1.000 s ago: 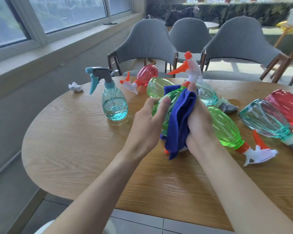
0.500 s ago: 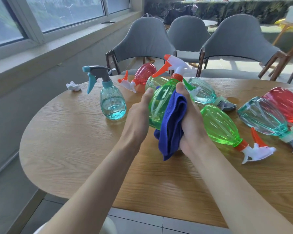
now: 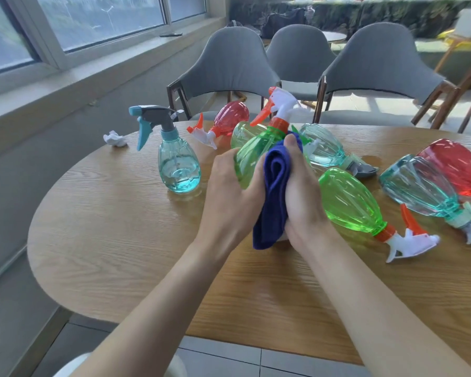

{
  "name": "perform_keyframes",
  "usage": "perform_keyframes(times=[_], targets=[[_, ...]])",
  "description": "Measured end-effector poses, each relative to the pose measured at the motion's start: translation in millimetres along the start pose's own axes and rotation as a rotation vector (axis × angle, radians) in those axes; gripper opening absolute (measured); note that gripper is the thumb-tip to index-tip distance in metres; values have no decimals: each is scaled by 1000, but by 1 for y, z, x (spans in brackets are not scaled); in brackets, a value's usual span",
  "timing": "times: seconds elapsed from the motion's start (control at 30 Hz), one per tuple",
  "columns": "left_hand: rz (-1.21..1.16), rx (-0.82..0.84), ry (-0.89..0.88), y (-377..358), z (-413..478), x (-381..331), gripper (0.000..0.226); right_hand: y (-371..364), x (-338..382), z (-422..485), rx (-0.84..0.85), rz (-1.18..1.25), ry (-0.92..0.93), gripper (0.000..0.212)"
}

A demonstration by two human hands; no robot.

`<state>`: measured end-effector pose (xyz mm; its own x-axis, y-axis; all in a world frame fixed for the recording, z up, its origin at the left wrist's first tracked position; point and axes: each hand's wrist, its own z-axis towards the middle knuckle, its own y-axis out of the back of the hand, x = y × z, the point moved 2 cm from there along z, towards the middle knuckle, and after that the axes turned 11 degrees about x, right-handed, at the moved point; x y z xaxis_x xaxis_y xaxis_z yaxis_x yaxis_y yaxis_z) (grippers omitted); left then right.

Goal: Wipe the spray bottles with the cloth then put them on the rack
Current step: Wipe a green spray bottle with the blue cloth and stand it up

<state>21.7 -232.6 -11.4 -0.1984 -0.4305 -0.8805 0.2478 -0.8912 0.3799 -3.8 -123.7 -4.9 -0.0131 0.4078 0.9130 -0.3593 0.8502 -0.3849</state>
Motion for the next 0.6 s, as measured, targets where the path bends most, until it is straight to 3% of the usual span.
perform_keyframes(times=[0.07,0.2,0.27,0.37,0.5,0.6], targets=[[-167,-13,81,10,6,3,34,-4,-5,-1,72,-55,21,29],[-329,44,110,21,9,-1,57,-5,-4,0,89,-155,36,28],[-343,135,91,16,6,-2,61,0,2,4,45,-62,-2,36],[-429,222,96,8,2,-5,51,8,6,9,-28,32,-63,45],[-326,67,117,11,7,-1,53,-2,-6,6,-21,-171,30,34],[-185,3,38,16,5,0,37,-5,-7,4,-3,-252,-2,43]])
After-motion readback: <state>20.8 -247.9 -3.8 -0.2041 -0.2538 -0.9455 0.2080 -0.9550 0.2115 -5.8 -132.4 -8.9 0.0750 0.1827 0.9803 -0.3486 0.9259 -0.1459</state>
